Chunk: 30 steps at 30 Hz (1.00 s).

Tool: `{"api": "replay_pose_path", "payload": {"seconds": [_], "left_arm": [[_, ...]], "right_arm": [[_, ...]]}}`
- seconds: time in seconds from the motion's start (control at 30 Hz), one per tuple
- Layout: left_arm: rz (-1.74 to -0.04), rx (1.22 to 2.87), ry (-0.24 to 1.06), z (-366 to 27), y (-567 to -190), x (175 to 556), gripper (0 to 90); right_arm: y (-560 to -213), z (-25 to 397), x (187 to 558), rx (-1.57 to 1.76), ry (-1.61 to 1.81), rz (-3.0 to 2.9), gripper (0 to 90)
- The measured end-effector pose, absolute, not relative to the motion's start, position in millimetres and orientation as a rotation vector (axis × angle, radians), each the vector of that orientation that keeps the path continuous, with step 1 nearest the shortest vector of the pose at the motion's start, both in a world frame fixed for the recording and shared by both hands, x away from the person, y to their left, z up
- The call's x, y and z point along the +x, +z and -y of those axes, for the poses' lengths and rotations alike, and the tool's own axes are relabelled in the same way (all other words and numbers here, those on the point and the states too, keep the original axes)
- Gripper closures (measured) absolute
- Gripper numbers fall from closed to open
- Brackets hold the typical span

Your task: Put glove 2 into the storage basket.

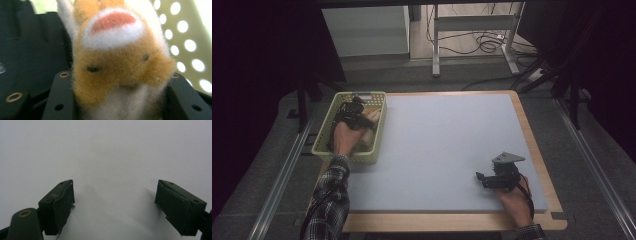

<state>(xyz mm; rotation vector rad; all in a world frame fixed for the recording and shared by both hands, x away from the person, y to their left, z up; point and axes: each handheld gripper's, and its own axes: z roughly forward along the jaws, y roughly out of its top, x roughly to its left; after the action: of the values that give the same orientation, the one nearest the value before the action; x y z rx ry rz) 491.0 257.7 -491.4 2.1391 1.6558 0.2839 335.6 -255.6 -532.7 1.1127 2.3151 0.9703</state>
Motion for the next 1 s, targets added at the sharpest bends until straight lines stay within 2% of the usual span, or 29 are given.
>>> {"api": "replay_pose_path", "payload": {"seconds": [0.07,0.1,0.13,0.17,0.33,0.5,0.63,0.7,0.77,0.87,0.93,1.0], "left_arm": [[-1.655,2.155,0.258,-254,-497,496,48.8],[-1.658,2.178,0.191,-251,-503,500,46.3],[-1.667,2.194,0.139,-250,-506,503,39.0],[-1.694,2.177,0.115,-252,-510,505,39.3],[-1.676,2.167,0.093,-261,-505,501,11.4],[-1.628,2.177,0.167,-264,-480,492,8.2],[-1.61,2.119,0.29,-274,-459,480,14.8],[-1.621,2.102,0.352,-279,-455,474,25.0],[-1.645,2.105,0.416,-284,-455,470,41.0],[-1.683,2.113,0.409,-289,-464,471,61.1],[-1.718,2.149,0.355,-289,-476,476,69.2],[-1.732,2.179,0.327,-285,-486,480,73.3]], "right_arm": [[-533,256,336,1.113,0.97,-2.315,15.5],[-533,256,336,1.113,0.97,-2.315,15.5],[-533,256,336,1.113,0.97,-2.315,15.5],[-533,256,336,1.113,0.97,-2.315,15.5],[-533,256,336,1.113,0.97,-2.315,15.5],[-533,256,336,1.112,0.97,-2.315,15.5],[-533,256,336,1.111,0.97,-2.315,15.5],[-533,256,336,1.111,0.97,-2.315,15.5],[-533,256,336,1.111,0.97,-2.315,15.5],[-533,256,336,1.113,0.97,-2.315,15.5],[-533,256,336,1.112,0.97,-2.315,15.5],[-533,256,336,1.112,0.97,-2.315,15.5]]}}
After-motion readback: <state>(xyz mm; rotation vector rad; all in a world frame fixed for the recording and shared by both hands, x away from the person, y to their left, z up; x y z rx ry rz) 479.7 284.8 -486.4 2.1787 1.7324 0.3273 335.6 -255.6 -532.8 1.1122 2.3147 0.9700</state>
